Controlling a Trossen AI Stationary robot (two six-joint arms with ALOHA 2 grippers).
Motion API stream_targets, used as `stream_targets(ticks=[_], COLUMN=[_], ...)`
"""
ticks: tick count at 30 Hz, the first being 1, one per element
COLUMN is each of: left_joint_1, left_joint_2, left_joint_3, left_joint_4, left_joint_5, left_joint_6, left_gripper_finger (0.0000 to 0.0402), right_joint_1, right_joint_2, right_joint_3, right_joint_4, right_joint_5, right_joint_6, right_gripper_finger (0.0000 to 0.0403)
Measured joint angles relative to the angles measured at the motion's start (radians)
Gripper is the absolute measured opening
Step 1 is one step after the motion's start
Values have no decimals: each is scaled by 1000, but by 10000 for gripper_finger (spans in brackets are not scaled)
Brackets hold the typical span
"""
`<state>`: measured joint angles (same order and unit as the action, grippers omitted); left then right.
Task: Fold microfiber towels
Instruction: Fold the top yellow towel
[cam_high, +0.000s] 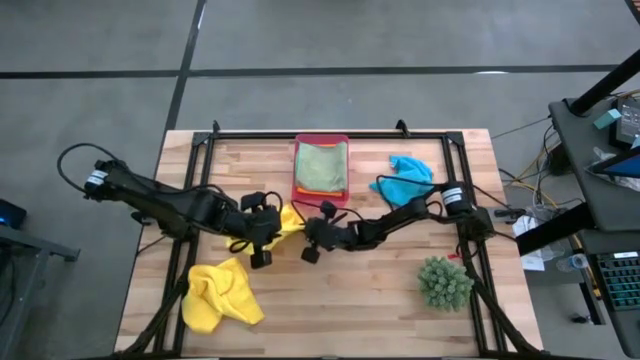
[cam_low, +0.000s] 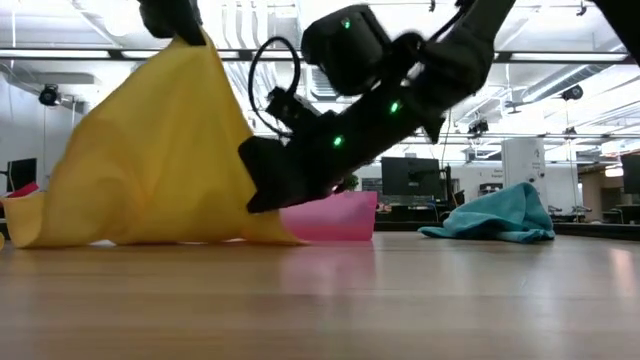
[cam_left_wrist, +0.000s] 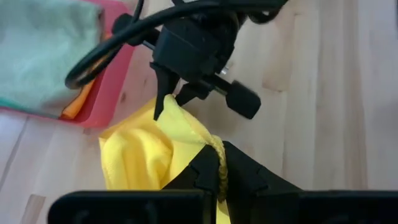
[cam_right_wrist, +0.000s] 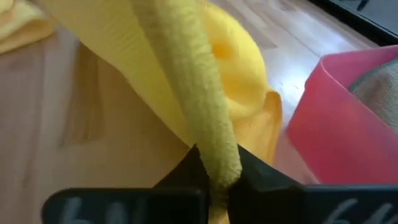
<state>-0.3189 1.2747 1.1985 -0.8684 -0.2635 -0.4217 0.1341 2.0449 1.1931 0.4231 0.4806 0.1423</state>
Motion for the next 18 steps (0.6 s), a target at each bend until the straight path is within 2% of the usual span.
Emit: stream_targets(ticks=[4, 9, 13, 18], left_joint_1=[-26, -55, -57, -56], left_joint_2=[0, 0, -1, -23], left_joint_3=[2, -5, 3, 5], left_joint_4=[2, 0, 35, 145], left_joint_5=[1, 0, -39, -67], left_joint_6=[84, 172, 220, 355], left_gripper_finger=[0, 0, 0, 0], right_joint_1=[17, 48, 52, 51], right_joint_2=[-108, -312, -478, -648], right_joint_3=[-1, -1, -1, -1], right_joint_4=[-169, -428, -596, -688], right_joint_5=[-14, -28, -165, -285], right_joint_6=[-45, -113, -135, -141], right_gripper_finger=[13, 12, 12, 12])
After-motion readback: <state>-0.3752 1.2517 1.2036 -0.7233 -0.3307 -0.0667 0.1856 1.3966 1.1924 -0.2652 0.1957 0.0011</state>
